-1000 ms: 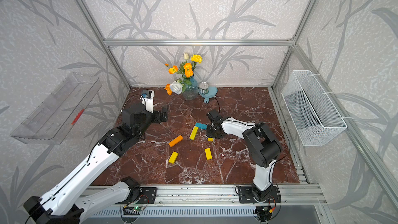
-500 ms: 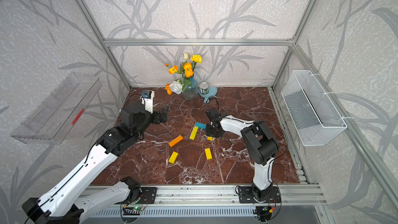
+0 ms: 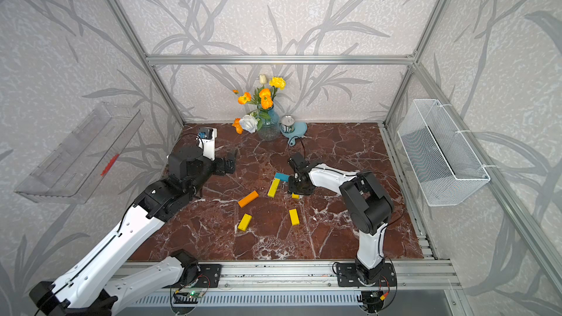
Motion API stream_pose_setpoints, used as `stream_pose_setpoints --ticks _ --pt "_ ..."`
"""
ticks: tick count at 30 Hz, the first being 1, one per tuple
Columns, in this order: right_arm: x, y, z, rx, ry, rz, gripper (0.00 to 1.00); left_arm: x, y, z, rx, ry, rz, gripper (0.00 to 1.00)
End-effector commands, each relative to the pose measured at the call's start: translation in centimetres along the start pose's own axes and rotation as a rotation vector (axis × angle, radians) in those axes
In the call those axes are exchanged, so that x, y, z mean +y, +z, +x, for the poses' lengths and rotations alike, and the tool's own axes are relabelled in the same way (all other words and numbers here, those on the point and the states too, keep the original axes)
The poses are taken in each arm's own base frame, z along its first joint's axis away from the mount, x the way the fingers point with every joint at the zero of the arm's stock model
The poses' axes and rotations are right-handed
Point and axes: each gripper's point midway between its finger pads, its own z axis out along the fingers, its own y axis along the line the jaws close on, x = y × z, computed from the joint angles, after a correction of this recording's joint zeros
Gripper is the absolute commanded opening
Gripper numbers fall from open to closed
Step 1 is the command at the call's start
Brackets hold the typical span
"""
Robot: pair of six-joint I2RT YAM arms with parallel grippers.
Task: Assemble the letter p with building blocks
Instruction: Assemble the building block at the center of the board.
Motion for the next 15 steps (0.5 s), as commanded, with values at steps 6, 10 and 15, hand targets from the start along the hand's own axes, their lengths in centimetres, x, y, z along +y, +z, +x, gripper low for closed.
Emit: stream_pose_setpoints --ticks 6,10,15 --pt "-1.6 -7.3 -2.1 -0.203 -0.079 0.055 0.51 0.4 -1.2 -0.9 -0.011 0.015 -0.001 1.00" --pt "-4.0 -5.7 -2.0 -0.159 -0.082 0.119 0.50 0.8 -0.1 0.3 0.030 0.036 -0.040 1.00" --pt "-5.2 -3.1 -1.1 -0.091 -0.096 0.173 0.50 1.0 0.5 0.9 0.048 0.036 -0.066 1.00"
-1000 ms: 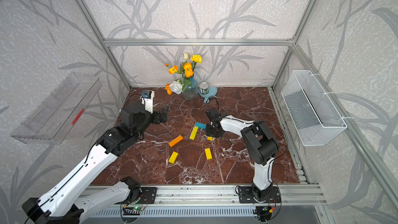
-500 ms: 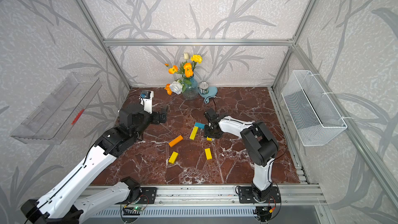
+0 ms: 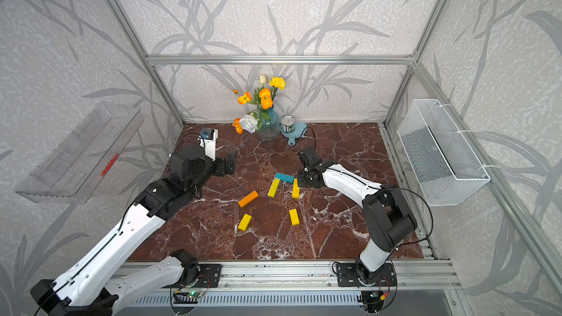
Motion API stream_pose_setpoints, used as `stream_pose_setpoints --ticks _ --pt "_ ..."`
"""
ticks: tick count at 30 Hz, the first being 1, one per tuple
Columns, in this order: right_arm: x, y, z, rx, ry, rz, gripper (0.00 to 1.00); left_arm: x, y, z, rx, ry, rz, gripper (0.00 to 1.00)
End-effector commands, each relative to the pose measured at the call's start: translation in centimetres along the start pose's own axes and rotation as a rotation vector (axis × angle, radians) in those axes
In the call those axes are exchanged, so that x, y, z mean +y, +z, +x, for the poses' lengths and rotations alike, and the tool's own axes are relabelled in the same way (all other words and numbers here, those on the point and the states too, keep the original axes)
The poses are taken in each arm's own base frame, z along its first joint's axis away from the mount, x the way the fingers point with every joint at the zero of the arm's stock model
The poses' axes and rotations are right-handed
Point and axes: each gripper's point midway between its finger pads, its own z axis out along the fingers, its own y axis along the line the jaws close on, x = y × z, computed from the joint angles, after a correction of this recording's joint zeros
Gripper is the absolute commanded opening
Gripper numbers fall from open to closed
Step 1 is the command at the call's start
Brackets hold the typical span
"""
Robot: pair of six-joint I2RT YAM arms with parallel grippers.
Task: Assemble the letter p with building blocks
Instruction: Assemble the building block at the center of the board.
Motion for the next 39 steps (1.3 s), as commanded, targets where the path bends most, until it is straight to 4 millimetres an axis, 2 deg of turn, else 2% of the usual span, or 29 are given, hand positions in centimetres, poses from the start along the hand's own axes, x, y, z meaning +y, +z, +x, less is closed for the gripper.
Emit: stream_pose_setpoints --ticks 1,16,23,30,36,39 --pt "-1.6 1.8 2.1 0.075 -0.037 0.077 0.51 0.7 0.0 0.0 0.004 0.013 -0.040 1.00" --pt "-1.4 3.4 3.8 0.137 -0.054 0.092 0.51 0.5 1.0 0.9 0.035 0.026 -0.045 1.00" --pt "0.2 1.9 3.0 0.075 -0.061 0.016 0.48 0.5 0.7 0.9 0.030 0.024 -0.040 1.00" --pt "0.3 2.4 3.8 0.108 -0.068 0.013 0.47 0.4 0.7 0.9 0.029 0.021 -0.033 1.00" --pt "3.0 2.1 3.7 0.082 -0.081 -0.105 0.45 0.3 0.8 1.1 0.032 0.021 -0.028 1.00" --pt "3.6 2.6 4.0 0.097 -0.085 -0.108 0.45 0.4 0.8 1.1 0.033 0.021 -0.031 1.00"
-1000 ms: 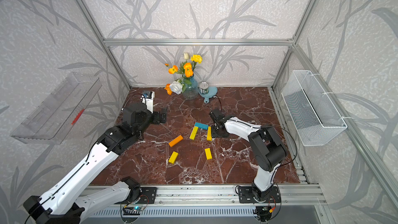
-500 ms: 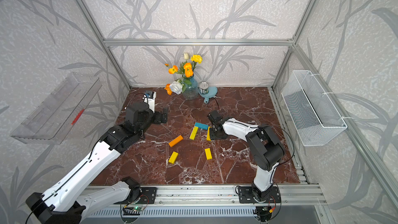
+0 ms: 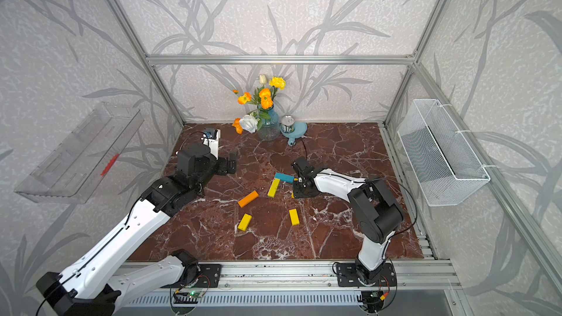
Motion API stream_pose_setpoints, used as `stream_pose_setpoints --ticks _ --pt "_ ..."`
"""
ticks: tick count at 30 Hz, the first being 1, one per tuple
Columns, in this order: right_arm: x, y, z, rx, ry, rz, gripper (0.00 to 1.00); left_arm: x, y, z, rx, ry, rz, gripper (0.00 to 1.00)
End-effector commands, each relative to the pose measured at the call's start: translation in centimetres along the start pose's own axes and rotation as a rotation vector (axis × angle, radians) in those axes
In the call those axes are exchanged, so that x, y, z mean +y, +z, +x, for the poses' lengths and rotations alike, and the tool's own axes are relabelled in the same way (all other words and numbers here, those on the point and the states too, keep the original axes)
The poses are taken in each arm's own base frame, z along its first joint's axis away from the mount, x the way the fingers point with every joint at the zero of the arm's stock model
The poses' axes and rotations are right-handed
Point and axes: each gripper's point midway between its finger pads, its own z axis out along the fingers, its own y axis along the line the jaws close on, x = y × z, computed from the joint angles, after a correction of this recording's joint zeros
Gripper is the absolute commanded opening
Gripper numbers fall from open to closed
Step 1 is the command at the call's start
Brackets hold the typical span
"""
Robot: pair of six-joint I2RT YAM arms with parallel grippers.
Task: Assemble the letter p with building blocks
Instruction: Assemble the building block at the center of the board.
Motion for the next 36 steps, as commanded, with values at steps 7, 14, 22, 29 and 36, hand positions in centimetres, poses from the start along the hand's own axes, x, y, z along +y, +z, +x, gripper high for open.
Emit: stream_pose_setpoints --ticks 7,14,22,29,36 --pt "1.3 0.3 0.1 0.003 0.000 -0.040 0.43 0.3 -0.3 0.4 0.004 0.009 -0.003 1.00" --pt "1.9 0.5 -0.1 0.007 0.002 -0.069 0.43 0.3 -0.1 0.4 0.006 0.010 -0.002 1.00" --pt "2.2 0.8 0.0 0.010 0.010 -0.086 0.43 0.4 -0.2 0.4 0.005 0.011 -0.006 1.00" --pt "1.5 -0.8 -0.7 -0.033 -0.017 -0.039 0.43 0.5 -0.2 0.5 0.008 0.016 -0.015 1.00" --pt "-0.4 -4.1 -2.1 -0.116 -0.018 0.019 0.45 0.3 -0.1 1.7 0.050 0.038 0.001 1.00"
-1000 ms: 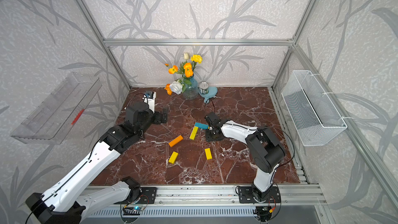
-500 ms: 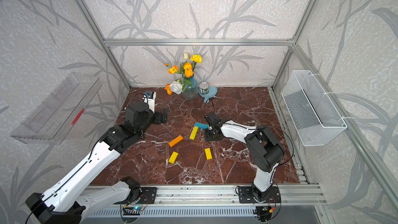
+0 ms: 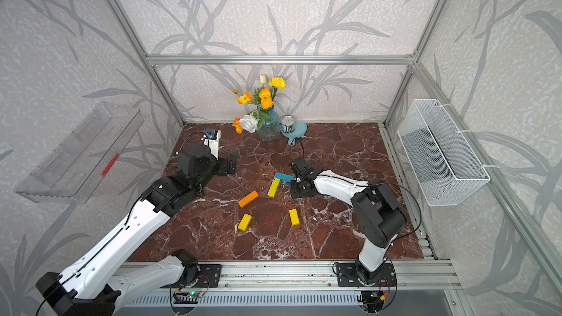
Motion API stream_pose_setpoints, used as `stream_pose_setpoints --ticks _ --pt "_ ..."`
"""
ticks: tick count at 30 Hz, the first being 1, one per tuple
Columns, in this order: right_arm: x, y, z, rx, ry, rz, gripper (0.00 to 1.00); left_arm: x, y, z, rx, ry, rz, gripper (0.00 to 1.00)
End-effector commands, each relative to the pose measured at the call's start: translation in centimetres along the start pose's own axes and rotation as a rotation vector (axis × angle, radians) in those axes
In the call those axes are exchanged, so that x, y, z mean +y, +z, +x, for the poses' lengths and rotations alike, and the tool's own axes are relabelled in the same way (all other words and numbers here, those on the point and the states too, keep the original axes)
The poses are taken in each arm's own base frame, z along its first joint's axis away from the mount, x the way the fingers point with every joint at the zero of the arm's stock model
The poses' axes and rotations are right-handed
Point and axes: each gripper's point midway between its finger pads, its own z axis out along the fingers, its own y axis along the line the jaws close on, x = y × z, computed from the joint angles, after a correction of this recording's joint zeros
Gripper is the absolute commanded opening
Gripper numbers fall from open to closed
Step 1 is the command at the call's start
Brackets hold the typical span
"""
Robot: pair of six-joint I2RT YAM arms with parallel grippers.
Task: Assemble the letter p with building blocks
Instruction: Assemble the building block at the center of the board.
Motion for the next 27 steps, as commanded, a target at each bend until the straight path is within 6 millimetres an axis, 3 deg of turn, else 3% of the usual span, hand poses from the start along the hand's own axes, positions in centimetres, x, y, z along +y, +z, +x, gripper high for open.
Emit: stream_pose_setpoints --ticks 1,8,16,19,22,27 --pt "-1.7 -1.6 -1.2 -0.042 0.015 0.046 0.45 0.1 -0.1 1.6 0.045 0.036 0.009 1.00" --pt "-3.8 1.2 -1.5 0.027 0.051 0.094 0.46 -0.5 0.5 4.5 0.141 0.049 0.038 1.00" --pt "-5.9 2.9 -2.7 0.049 0.082 0.127 0.46 -0.7 0.6 5.9 0.162 0.026 0.049 1.00" --pt "-5.6 3.1 -2.8 0.055 0.071 0.114 0.45 -0.8 0.7 6.0 0.166 0.025 0.053 1.00" --pt "-4.0 1.8 -2.9 0.025 -0.002 0.088 0.45 -1.2 0.7 5.8 0.160 0.029 0.074 1.00" --pt "-1.9 -0.2 -0.7 0.037 -0.165 0.170 0.45 -1.0 0.4 5.5 0.146 0.026 0.068 1.00"
